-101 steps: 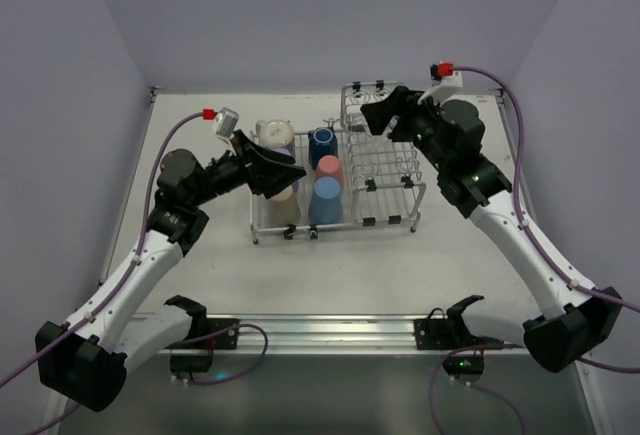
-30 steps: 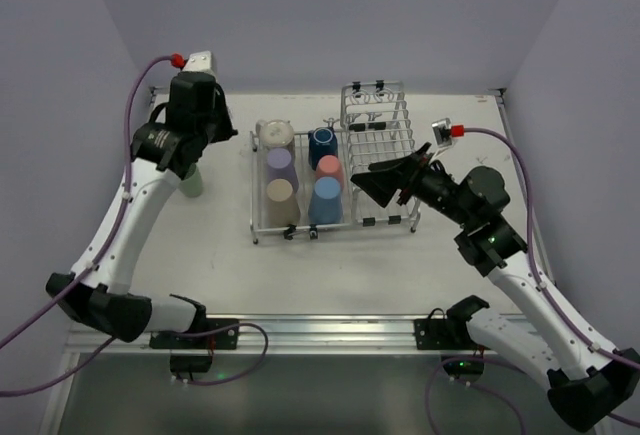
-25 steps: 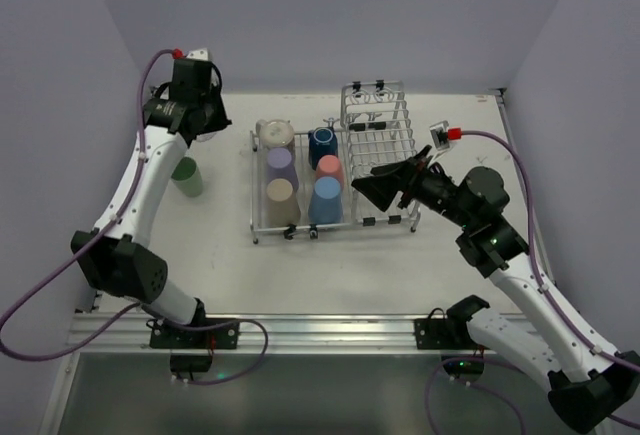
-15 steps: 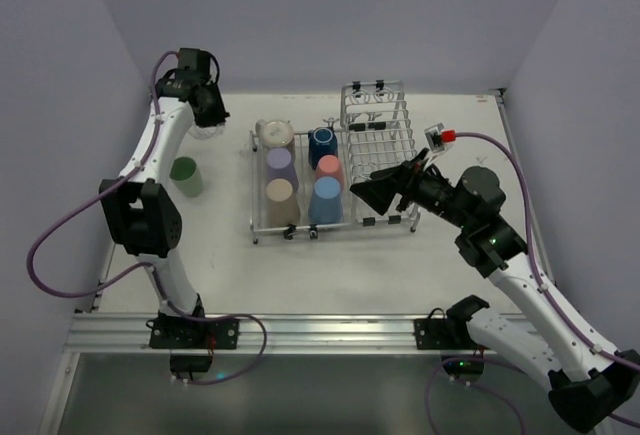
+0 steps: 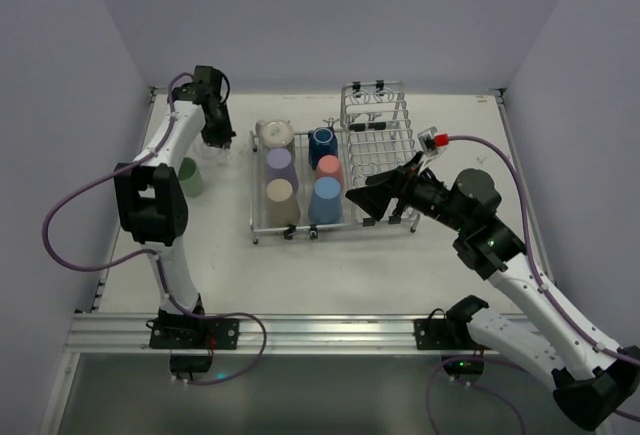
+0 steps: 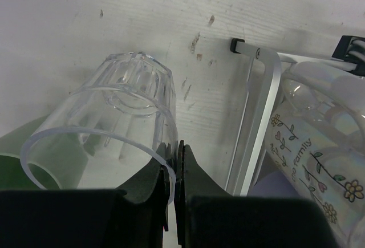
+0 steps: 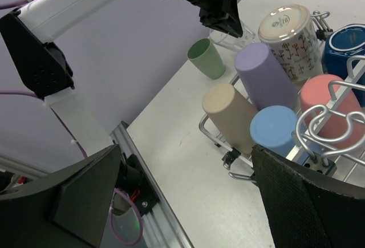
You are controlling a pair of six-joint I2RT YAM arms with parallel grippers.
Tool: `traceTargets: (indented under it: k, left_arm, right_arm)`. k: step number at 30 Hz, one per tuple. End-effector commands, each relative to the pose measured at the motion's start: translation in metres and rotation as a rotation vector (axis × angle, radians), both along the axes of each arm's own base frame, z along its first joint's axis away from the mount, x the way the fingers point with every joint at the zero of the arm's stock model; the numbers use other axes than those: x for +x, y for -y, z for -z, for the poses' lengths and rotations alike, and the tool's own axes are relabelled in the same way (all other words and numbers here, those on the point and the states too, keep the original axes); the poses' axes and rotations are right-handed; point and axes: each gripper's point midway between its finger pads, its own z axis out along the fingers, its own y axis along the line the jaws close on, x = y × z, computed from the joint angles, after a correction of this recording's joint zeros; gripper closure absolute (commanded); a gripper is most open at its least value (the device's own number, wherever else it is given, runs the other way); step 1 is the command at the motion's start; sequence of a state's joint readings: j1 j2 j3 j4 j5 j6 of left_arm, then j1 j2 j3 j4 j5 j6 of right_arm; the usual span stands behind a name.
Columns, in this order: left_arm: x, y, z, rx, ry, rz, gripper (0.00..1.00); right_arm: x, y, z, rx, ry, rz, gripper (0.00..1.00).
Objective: Unload the cups from the dish rack
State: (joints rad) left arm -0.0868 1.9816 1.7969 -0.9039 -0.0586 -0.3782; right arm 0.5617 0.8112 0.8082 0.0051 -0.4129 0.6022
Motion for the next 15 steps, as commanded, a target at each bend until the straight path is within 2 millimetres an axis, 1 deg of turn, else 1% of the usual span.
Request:
traceTargets:
  k: [1,3,4,6,13,15]
  left_arm:
    - [-0.01,0.013,0.008,-0.025,-0.045,0.099,1.0]
    - [-0.012,0.018,0.017,-0.022,-0.069,0.112,1.0]
    - [-0.012,0.015,0.021,0.003,-0.075,0.106,1.0]
    - [-0.013,0.018,0.027,0.012,-0.09,0.117,1.0]
    - [-0.012,0.015,0.042,0.038,-0.127,0.116,1.0]
    - [-0.012,0.014,0.045,0.043,-0.137,0.123,0.98]
  right_arm:
    - [-0.001,0.001,-0.02,0.015,0.052,0.011,0.01]
    - [-0.001,0.0,-0.019,0.011,0.053,0.014,0.01]
    - [-0.001,0.0,-0.02,0.011,0.055,0.016,0.01]
    - [-0.001,-0.001,-0.02,0.01,0.055,0.014,0.01]
    - [-0.003,-0.004,-0.019,0.006,0.059,0.011,0.01]
    - [-0.003,-0.006,-0.019,0.004,0.059,0.01,0.01]
